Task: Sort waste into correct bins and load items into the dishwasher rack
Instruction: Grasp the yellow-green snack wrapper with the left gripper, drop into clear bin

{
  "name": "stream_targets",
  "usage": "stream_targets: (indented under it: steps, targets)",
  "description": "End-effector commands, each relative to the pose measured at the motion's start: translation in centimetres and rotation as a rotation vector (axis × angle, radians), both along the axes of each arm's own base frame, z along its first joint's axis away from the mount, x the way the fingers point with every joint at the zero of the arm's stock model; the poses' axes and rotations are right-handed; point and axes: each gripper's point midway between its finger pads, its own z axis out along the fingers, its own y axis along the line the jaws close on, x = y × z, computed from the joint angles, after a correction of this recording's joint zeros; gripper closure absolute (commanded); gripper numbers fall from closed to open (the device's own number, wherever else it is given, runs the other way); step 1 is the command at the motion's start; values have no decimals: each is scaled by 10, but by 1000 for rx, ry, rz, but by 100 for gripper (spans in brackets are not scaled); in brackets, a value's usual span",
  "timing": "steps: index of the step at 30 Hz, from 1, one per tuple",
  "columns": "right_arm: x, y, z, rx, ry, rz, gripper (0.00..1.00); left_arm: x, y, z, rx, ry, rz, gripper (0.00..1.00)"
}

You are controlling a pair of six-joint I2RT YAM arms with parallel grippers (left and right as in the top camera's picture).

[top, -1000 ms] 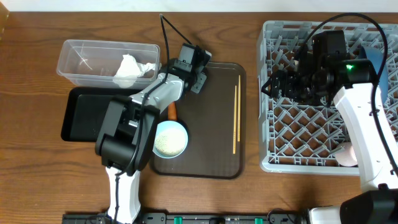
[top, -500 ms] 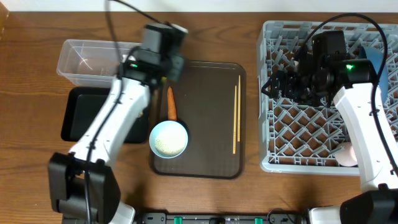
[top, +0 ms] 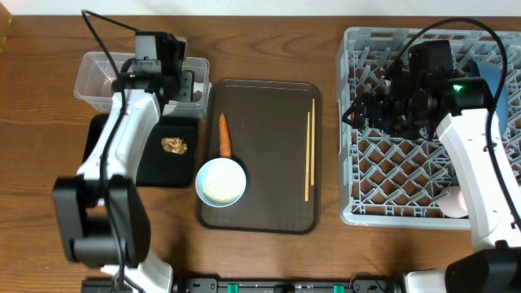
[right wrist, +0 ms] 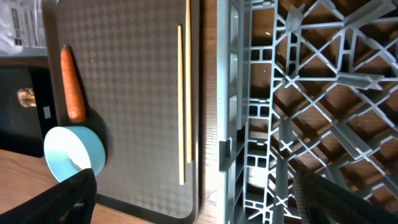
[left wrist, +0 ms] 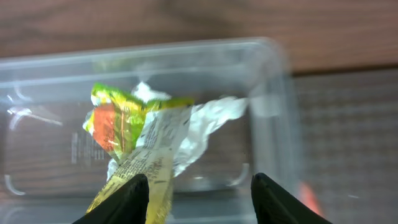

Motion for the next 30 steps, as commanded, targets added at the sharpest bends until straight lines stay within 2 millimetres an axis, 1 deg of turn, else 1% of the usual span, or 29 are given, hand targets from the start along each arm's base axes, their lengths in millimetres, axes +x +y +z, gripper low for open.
stream_targets:
  steps: [1,3,5,6,7,8,10,12,13,15,16,18,20,22,26,28,30]
  targets:
    - [0,4,5,15,-11,-2,7,-6,-25,61,-51,-118,-50,42]
    - [1,4,5,15,-12,-2,7,-18,-38,67,-54,-105,-79,42]
    - [1,4,5,15,-11,-2,7,-30,-48,62,-50,-59,-105,42]
    - [0,4,5,15,-10,-2,7,-38,-50,56,-32,-22,-105,47]
    - [0,4,5,15,-10,-2,7,-44,-45,51,4,9,-87,56]
    - [0,4,5,15,-7,-2,7,-48,-35,45,54,38,-53,66]
    - [-1,4,5,15,-5,-2,7,-54,-7,38,146,74,77,75]
    - [-1,4,5,15,-4,-1,7,-55,10,32,140,90,171,87]
    - [-1,4,5,15,-4,-1,7,-55,16,30,123,93,206,88]
    - [-1,4,5,15,-4,-1,7,-50,30,29,100,78,265,89]
    - [-1,4,5,15,-5,-1,7,-44,38,29,82,57,297,87]
    - [0,4,5,15,-8,-1,6,-31,42,25,20,32,298,94]
    - [0,4,5,15,-10,-1,6,-20,38,11,-63,44,271,94]
    - [0,4,5,15,-8,-1,6,-12,38,-12,-109,80,259,94]
    - [-2,4,4,14,-2,-1,6,-1,42,-53,-116,132,272,94]
    - [-2,4,4,14,-1,-1,6,5,38,-64,-132,134,259,94]
    - [-1,4,4,14,-4,-1,7,8,32,-68,-162,134,240,94]
